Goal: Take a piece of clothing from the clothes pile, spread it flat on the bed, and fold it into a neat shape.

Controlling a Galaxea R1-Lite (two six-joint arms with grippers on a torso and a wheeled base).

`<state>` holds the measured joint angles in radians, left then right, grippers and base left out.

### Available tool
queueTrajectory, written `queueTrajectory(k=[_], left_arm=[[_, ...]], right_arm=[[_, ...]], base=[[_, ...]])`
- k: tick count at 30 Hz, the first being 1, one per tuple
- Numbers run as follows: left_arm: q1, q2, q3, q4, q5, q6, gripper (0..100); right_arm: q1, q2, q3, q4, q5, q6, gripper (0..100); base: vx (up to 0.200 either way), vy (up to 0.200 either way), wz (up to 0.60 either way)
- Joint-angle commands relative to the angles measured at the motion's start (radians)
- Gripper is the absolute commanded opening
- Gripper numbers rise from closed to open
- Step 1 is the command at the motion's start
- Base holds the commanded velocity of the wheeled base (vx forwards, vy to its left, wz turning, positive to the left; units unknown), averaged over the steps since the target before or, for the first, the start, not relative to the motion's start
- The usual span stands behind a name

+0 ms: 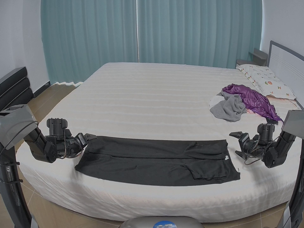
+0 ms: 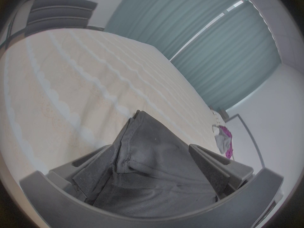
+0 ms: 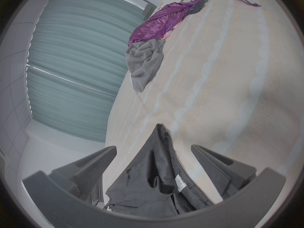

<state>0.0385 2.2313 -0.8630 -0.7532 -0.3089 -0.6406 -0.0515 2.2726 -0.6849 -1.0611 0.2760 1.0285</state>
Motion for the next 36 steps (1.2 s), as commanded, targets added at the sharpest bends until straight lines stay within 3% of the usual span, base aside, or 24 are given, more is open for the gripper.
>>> queueTrajectory(k=[1, 5, 13, 29, 30, 36], left_arm=[[-0.002, 0.011, -0.002, 0.0, -0.015, 0.053, 100], [-0.019, 0.034, -0.028, 0.002, -0.007, 0.079, 100], [-0.019, 0.084, -0.03, -0.002, 0.034, 0.225, 100], [-0.026, 0.125, -0.047, -0.002, 0.077, 0.28, 100], [-0.026, 0.123, -0.045, -0.002, 0.077, 0.28, 0], [-0.026, 0.116, -0.036, -0.002, 0.079, 0.279, 0]], right_arm=[[-0.001, 0.022, -0.004, -0.002, 0.009, 0.002, 100], [0.001, 0.022, -0.002, -0.002, 0.02, 0.002, 100], [0.004, 0.024, -0.004, -0.002, 0.022, 0.002, 100], [0.005, 0.03, -0.002, -0.004, 0.022, 0.001, 100], [0.005, 0.03, -0.002, -0.004, 0.022, 0.001, 100], [0.005, 0.03, -0.002, -0.004, 0.022, 0.001, 100]], base=[[0.0, 0.0, 0.0], [0.0, 0.0, 0.0], [0.0, 0.0, 0.0], [0.0, 0.0, 0.0], [0.0, 0.0, 0.0], [0.0, 0.0, 0.0]])
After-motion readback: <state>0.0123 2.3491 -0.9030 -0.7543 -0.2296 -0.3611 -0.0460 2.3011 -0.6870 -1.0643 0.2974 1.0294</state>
